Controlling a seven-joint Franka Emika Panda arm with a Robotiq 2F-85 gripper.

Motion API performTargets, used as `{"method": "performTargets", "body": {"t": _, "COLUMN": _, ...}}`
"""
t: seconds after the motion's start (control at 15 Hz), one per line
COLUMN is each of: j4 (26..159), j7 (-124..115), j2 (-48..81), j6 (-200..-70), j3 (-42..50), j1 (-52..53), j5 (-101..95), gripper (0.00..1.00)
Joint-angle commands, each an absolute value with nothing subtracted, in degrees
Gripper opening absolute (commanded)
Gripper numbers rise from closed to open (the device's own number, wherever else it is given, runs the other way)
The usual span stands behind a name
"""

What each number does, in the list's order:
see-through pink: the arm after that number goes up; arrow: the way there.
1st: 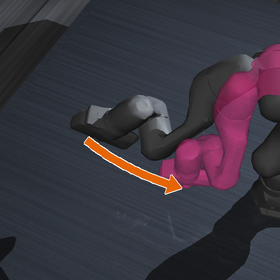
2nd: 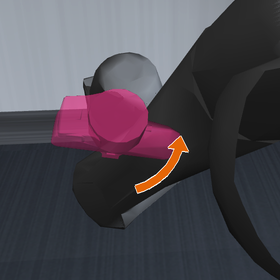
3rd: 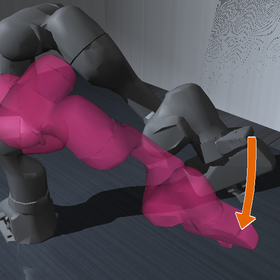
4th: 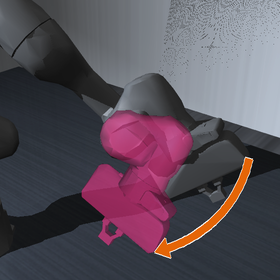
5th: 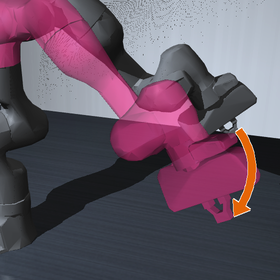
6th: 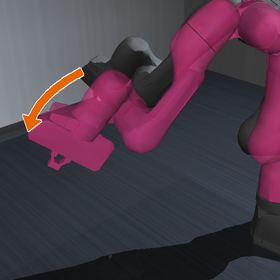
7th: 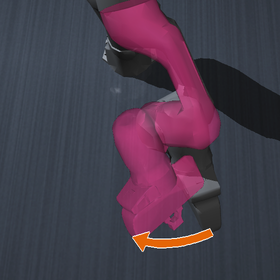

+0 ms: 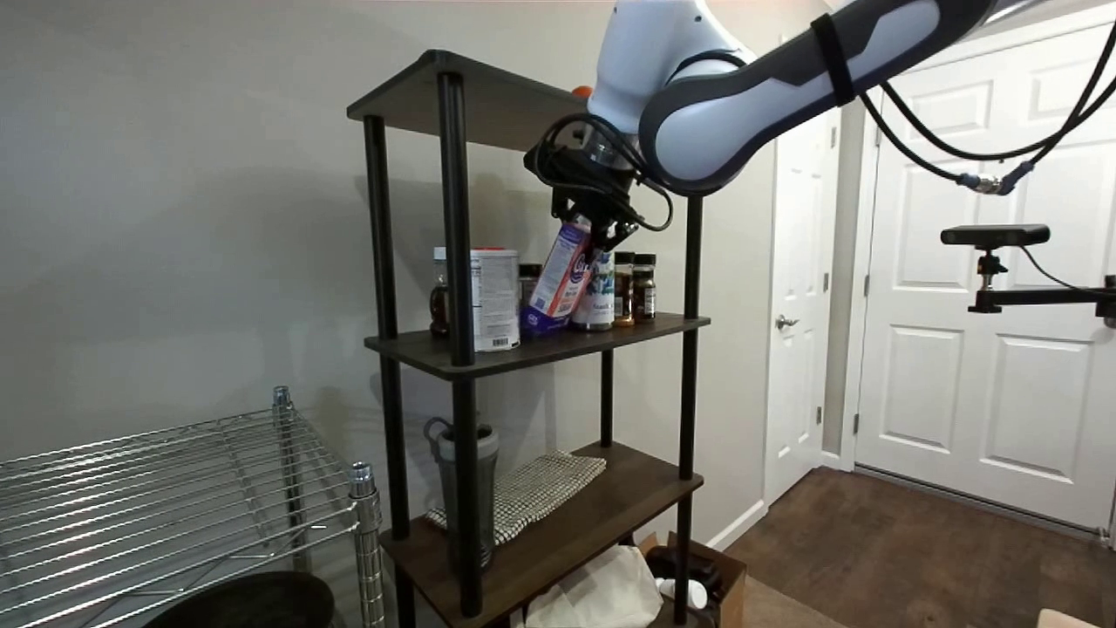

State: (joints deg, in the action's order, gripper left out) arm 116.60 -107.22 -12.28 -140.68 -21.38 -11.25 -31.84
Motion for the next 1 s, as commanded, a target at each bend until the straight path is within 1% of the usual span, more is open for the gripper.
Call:
{"method": "performTargets", "body": {"t": 0.0, "j4": 118.5, "j7": -105.9, "j2": -15.7, "j6": -139.7, "j3": -16.5, "j1": -6.4, "j5": -32.4, "gripper": 0.11}}
{"method": "performTargets", "body": {"t": 0.4, "j4": 120.6, "j7": -105.3, "j2": -18.0, "j6": -138.0, "j3": -14.2, "j1": -3.6, "j5": -32.5, "gripper": 0.11}}
{"method": "performTargets", "body": {"t": 0.93, "j4": 124.3, "j7": -102.8, "j2": -22.3, "j6": -132.4, "j3": -13.8, "j1": -2.9, "j5": -32.4, "gripper": 0.11}}
